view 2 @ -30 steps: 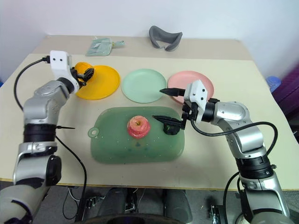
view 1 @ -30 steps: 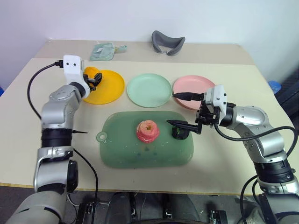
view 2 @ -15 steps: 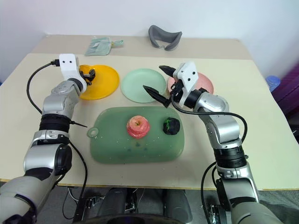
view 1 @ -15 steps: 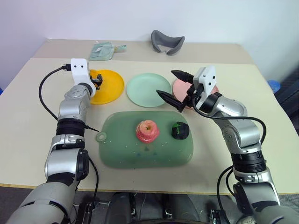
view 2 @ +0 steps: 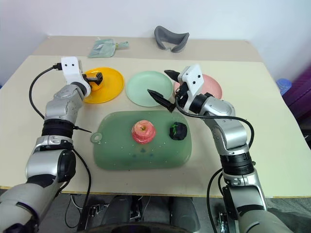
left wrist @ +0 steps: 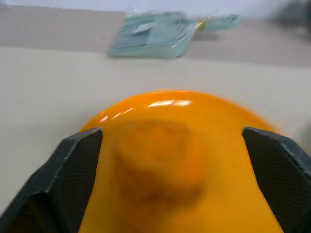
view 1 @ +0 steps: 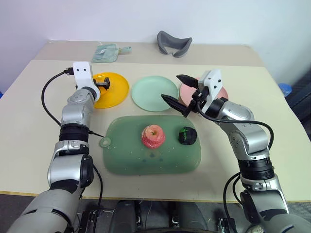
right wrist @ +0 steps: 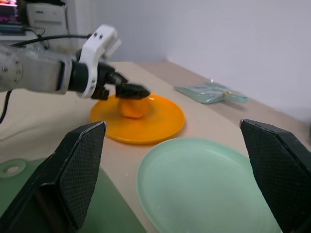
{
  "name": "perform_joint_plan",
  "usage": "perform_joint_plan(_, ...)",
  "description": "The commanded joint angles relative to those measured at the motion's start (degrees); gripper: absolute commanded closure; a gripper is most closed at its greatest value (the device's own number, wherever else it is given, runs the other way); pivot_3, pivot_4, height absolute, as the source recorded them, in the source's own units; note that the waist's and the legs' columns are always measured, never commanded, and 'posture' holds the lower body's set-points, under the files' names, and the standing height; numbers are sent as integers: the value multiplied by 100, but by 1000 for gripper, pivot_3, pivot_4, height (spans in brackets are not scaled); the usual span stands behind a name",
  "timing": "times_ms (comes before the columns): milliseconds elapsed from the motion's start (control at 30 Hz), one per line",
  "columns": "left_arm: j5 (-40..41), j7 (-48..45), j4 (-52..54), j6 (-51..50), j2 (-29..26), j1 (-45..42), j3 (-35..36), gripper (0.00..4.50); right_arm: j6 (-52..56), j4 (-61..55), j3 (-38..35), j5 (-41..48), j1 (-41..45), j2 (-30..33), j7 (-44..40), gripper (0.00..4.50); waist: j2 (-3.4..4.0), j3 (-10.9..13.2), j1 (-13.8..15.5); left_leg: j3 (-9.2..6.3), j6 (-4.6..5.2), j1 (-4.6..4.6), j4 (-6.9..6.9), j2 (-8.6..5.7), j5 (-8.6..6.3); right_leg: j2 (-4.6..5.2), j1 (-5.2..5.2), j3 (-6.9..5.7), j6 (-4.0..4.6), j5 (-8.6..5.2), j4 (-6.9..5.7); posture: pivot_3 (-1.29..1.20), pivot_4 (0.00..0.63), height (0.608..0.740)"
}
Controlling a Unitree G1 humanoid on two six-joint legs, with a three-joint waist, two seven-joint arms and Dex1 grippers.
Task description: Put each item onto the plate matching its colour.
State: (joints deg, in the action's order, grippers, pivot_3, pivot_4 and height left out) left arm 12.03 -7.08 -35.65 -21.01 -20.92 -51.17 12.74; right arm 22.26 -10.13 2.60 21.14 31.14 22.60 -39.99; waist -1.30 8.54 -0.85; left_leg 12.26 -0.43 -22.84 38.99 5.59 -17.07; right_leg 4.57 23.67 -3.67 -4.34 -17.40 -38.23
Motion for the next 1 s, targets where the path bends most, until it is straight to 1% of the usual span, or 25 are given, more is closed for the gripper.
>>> perform_joint_plan(33, 171, -394, 901, 162, -147, 337, 105, 43, 132, -406, 69, 119, -65, 71, -119, 0, 1, 0, -11, 0, 0, 0, 0, 0, 0, 0, 1, 0, 0, 0, 0, 0, 150, 740)
perform_joint_plan(100, 255, -895, 1478, 437, -282, 770, 39, 43, 306, -544, 169, 170, -151, 141, -227, 0, 1, 0, -39, 1, 0, 1, -3, 1, 0, 0, 3, 1, 0, 0, -1, 0, 150, 740)
perform_joint_plan(200, 850, -1902, 2375, 51, -485, 1352, 38, 43, 634, -764, 326, 294, -273, 274, -437, 0, 2, 0, -38, 2, -2, -2, -4, 3, 1, -1, 10, 2, 1, 0, -7, 0, 150, 740)
perform_joint_plan(300, 1367, -3133, 3364, 37, -913, 2138, -40, 43, 833, -961, 512, 349, -402, 452, -691, 0, 2, 0, -24, 1, -3, -14, 3, 3, 1, 0, 18, 2, 1, 0, -8, 0, 150, 740)
perform_joint_plan(367, 1395, -3715, 3794, 474, -1153, 2677, -62, 43, 891, -1027, 610, 347, -444, 549, -828, 0, 3, 1, -15, 1, -3, -23, 6, 3, 1, 1, 28, 2, 1, 0, -10, 0, 150, 740)
perform_joint_plan(433, 1118, -4245, 3860, 1494, -1345, 3165, -51, 43, 863, -1052, 727, 277, -460, 643, -957, 0, 4, 0, 1, 0, -3, -26, 7, 3, 1, 1, 31, 1, 1, 0, -11, 0, 150, 740)
perform_joint_plan(467, 1160, -4639, 3916, 1701, -1489, 3376, -47, 43, 869, -1066, 768, 270, -461, 660, -985, 0, 3, 0, -1, 1, -3, -26, 8, 3, 1, 3, 31, 2, 1, 0, -11, 0, 150, 740)
perform_joint_plan(567, 2160, -5590, 4223, 936, -1982, 3688, 240, 43, 921, -1082, 863, 271, -438, 626, -1002, 0, 3, 0, 0, 0, -3, -34, 8, 4, 1, 1, 42, 1, 2, 0, -15, 0, 150, 740)
perform_joint_plan(633, 2575, -6173, 4293, 763, -2278, 3839, 398, 43, 943, -1067, 918, 240, -435, 588, -991, 0, 2, -1, 8, -1, -3, -54, 15, 5, 1, 2, 65, 1, 2, 0, -22, 0, 150, 740)
perform_joint_plan(733, 2785, -6648, 4260, 684, -2538, 3974, 471, 43, 920, -1017, 1002, 188, -457, 540, -959, 0, 5, 0, -1, 1, -3, -54, 15, 4, 1, 5, 67, 2, 2, 0, -22, 0, 150, 740)
perform_joint_plan(800, 2742, -6813, 4237, 729, -2621, 4036, 424, 43, 898, -988, 1065, 160, -492, 504, -950, 0, 5, 0, -1, 0, -3, -54, 14, 4, 1, 4, 67, 2, 3, 0, -22, 0, 150, 740)
perform_joint_plan(1000, 2769, -6925, 4424, 641, -2550, 4131, 337, 43, 906, -862, 1103, 148, -549, 370, -907, 0, 4, 0, -6, -1, -2, -55, 14, 4, 1, 3, 67, 2, 3, 0, -21, 0, 150, 740)
